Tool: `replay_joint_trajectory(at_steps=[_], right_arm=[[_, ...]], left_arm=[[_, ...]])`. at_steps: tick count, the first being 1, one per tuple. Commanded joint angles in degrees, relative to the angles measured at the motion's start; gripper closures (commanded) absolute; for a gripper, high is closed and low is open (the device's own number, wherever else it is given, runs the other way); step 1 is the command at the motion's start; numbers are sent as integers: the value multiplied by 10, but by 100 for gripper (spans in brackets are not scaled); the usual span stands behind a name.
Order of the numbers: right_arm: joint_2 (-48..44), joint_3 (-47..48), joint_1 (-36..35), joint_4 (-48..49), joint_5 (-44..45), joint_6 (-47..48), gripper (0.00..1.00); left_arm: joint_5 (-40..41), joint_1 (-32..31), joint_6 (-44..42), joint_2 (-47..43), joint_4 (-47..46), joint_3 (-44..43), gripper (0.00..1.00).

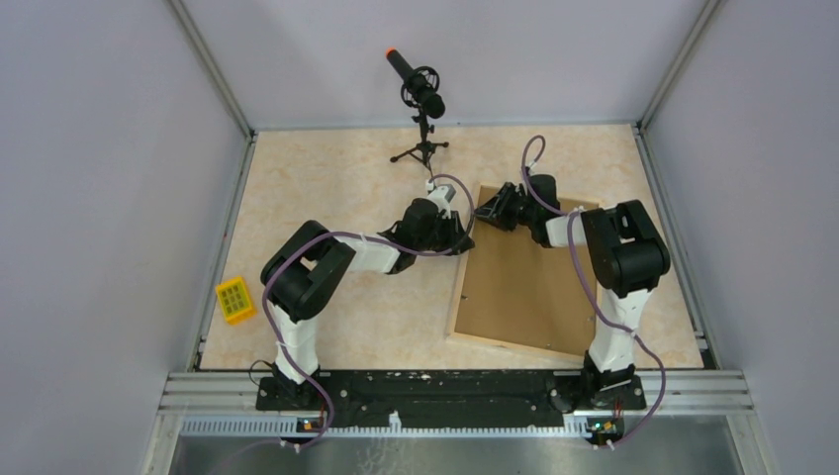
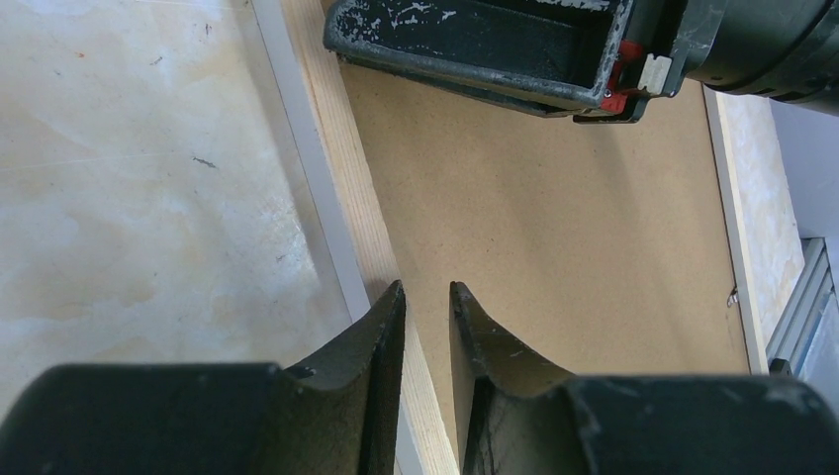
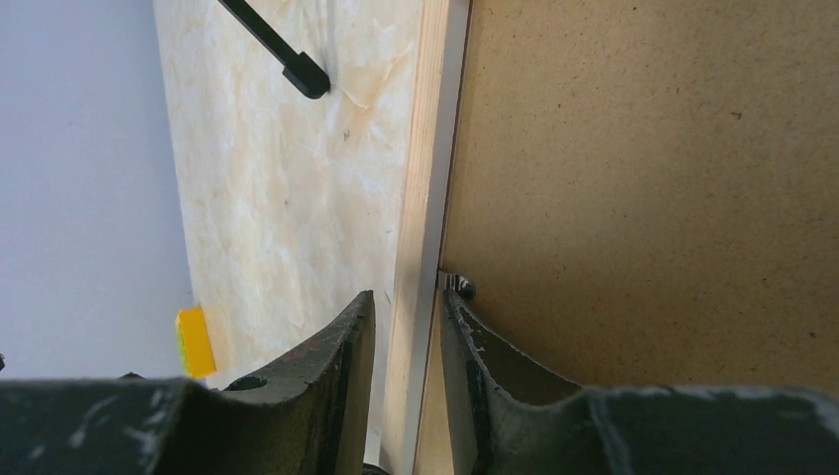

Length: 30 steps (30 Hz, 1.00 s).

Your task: Put the photo into the frame

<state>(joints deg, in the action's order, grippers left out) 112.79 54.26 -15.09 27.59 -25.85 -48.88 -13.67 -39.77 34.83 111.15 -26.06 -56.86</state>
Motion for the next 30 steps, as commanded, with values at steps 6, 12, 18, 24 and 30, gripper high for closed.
replay_joint_trajectory(at_steps=[6,12,18,24,30], right_arm=[[-103,10,4,-121,22,95,58],[-289,6,6,-381,218,218,29],[-391,-35,53,-566,403,190,17],[-484,-132,249,-584,356,149,15],[-487,-173,308,-534,333,154,15]], left_arm=[[23,6,-19,3,47,16,68],[48,18,-32,-84,20,79,59],[36,25,-11,-110,-15,126,40],[-41,24,49,-54,-66,133,34],[-85,24,91,-14,-94,129,33]])
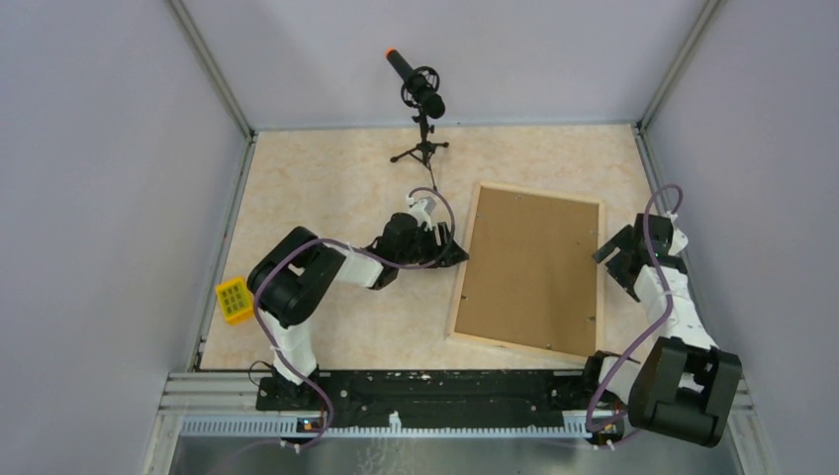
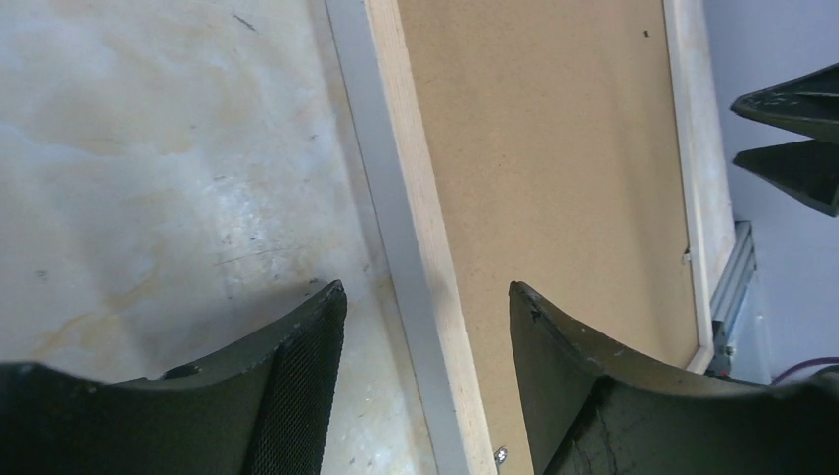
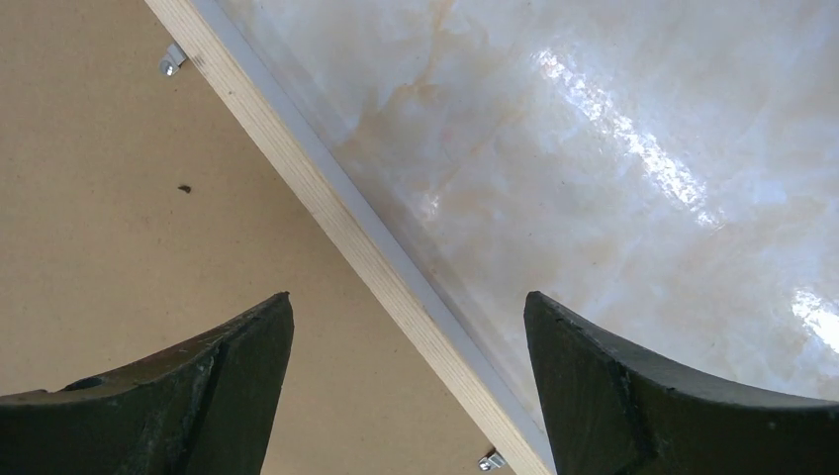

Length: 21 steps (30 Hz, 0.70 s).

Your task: Put the photo into the frame

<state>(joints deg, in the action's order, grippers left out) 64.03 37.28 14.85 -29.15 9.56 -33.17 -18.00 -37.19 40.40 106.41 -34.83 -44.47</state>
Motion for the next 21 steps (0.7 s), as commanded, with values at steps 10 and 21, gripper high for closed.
replay_joint_trajectory(at_steps=[10,21], right_arm=[[124,3,9,169,-212,21,19],[262,120,-3,263,-299,5,20]], left_arm=[[-56,-38,63,61,-12,-7,35],[-57,-129,60,94,46,-81,41]])
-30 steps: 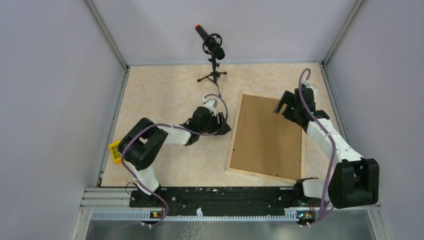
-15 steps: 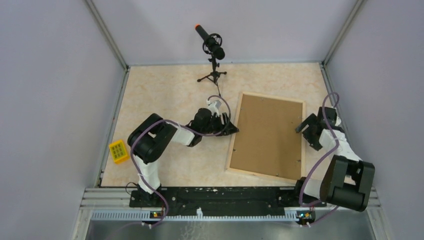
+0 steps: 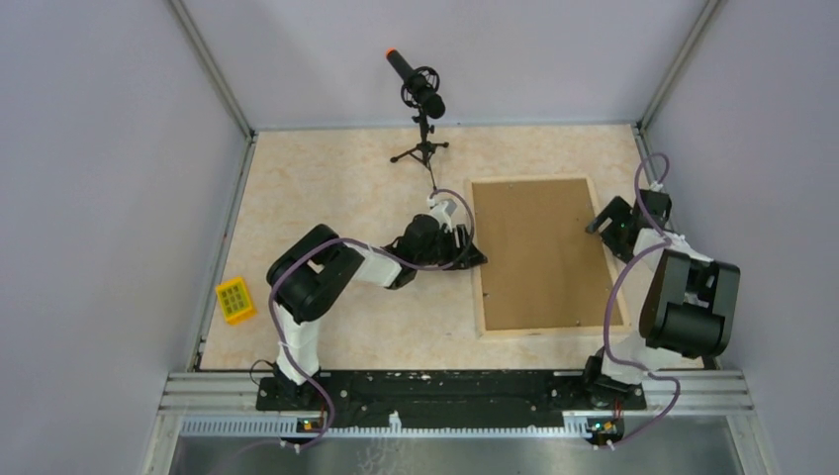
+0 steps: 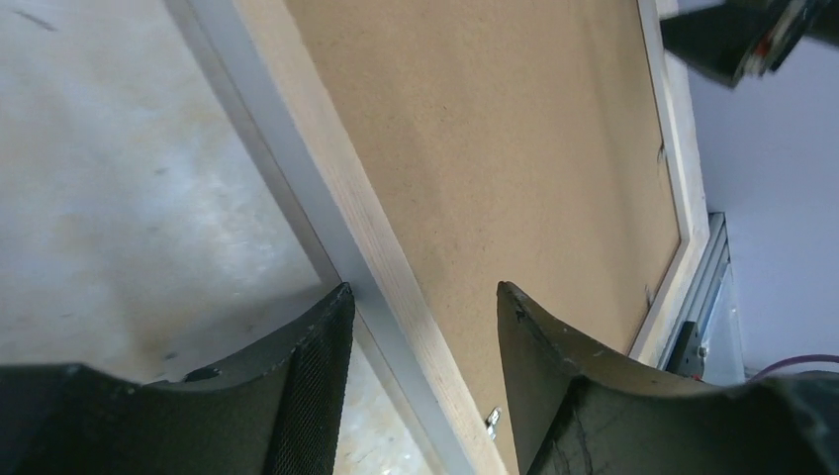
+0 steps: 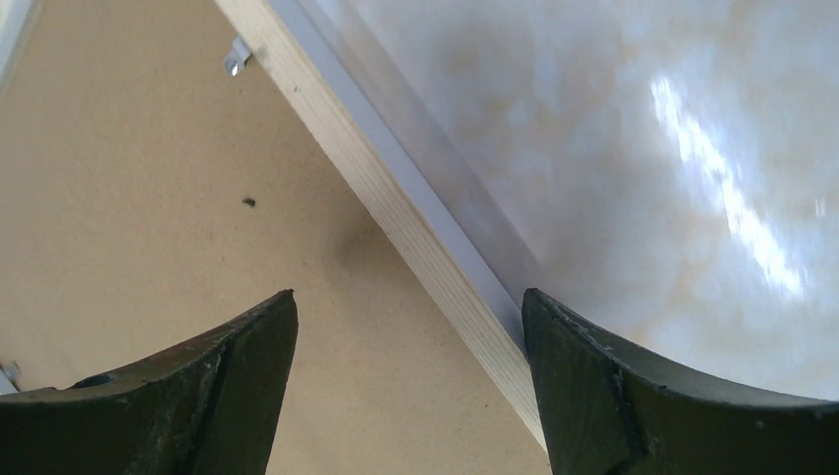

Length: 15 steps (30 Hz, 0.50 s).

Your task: Put the photo into the frame

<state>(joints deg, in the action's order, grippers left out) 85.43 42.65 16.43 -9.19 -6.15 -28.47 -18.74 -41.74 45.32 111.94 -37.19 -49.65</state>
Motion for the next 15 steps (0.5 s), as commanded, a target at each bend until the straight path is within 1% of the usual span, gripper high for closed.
replay_joint_trajectory(at_steps=[1,4,7,11,12,15], right_arm=[[66,76,-19,73,-145,-46,20],[130,113,-21,108,-174,-55,19],[201,168,-29,98,-199,-46,20],[244,200,-41,93,-198,-37,20],[247,205,-44,92,-196,-31,20],[252,242,-51,34,-178,-6,20]], left_arm=[[-47,-98,14,43,75,-36,41],[-40,-141,29,62,78,-60,41],[-36,-186,41,90,85,-92,41],[-47,-239,50,122,86,-139,40],[-47,-244,46,121,89,-145,39],[-17,-235,22,90,119,-134,34]])
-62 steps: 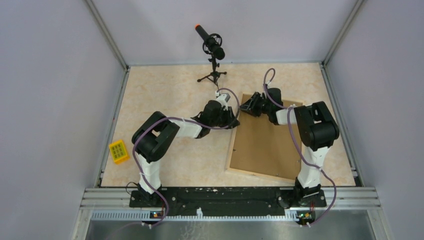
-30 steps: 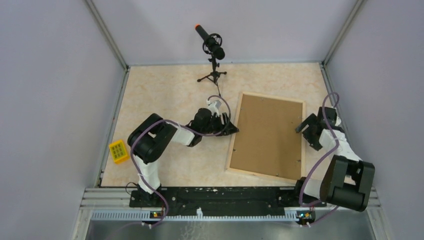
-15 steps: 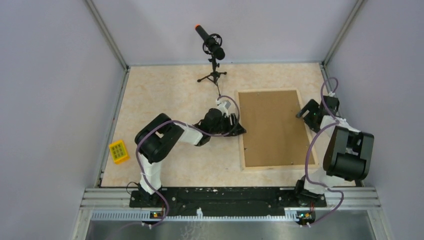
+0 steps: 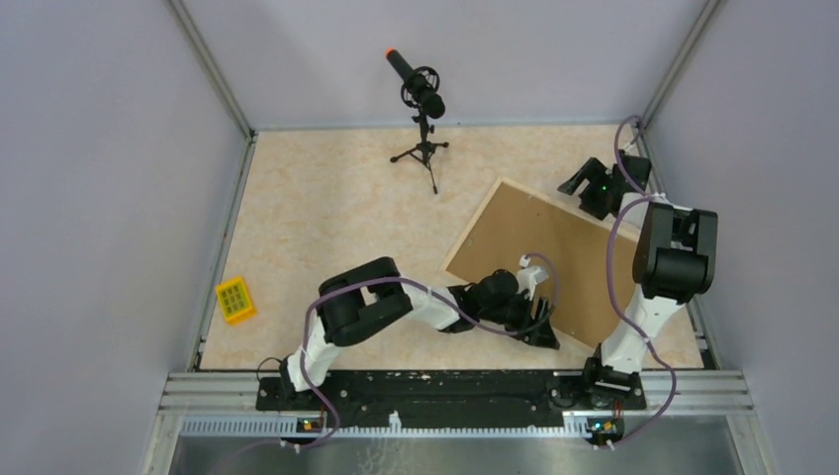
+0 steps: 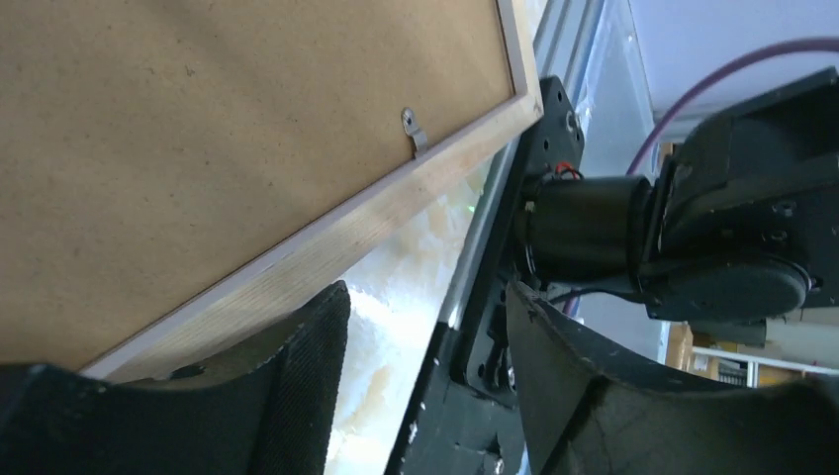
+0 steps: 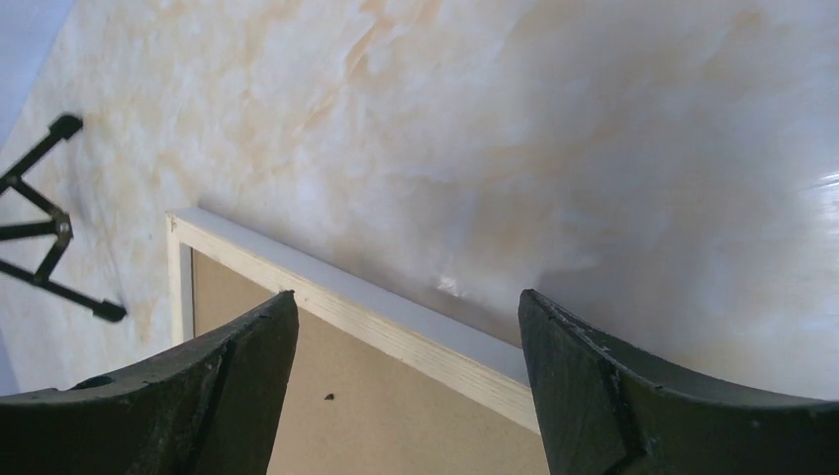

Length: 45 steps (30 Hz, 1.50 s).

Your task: Put the photo into the frame

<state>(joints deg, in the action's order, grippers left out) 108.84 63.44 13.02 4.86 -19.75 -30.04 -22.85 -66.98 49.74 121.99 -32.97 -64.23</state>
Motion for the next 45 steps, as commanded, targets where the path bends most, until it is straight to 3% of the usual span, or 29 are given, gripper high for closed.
replay_joint_trajectory(at_steps=[1,6,11,17,20,23,25,29,32,45], right_arm=[[18,49,-22,-124,-35,19,19],[-3,103,-54,-208,53,61,17],[-54,113,-98,-267,181,80,15],[-110,64,-171,-243,207,46,16],[-143,-13,-208,-142,143,-19,18],[-168,-114,-241,37,57,-112,31],[-167,-142,-256,96,39,-149,39],[-158,-180,-281,149,34,-176,56],[-157,-216,-306,192,65,-182,63],[-50,-184,-371,218,83,-181,68]], left_arm=[[26,30,-27,-27,83,21,32],[23,108,-69,-145,119,82,21],[56,220,-129,-266,212,100,11],[112,305,-148,-266,206,88,9],[122,315,-159,-217,195,56,14],[104,319,-175,-161,193,23,23],[90,319,-180,-139,179,21,29],[80,320,-186,-118,163,32,40],[83,319,-180,-115,161,47,45],[72,320,-159,-108,136,71,55]])
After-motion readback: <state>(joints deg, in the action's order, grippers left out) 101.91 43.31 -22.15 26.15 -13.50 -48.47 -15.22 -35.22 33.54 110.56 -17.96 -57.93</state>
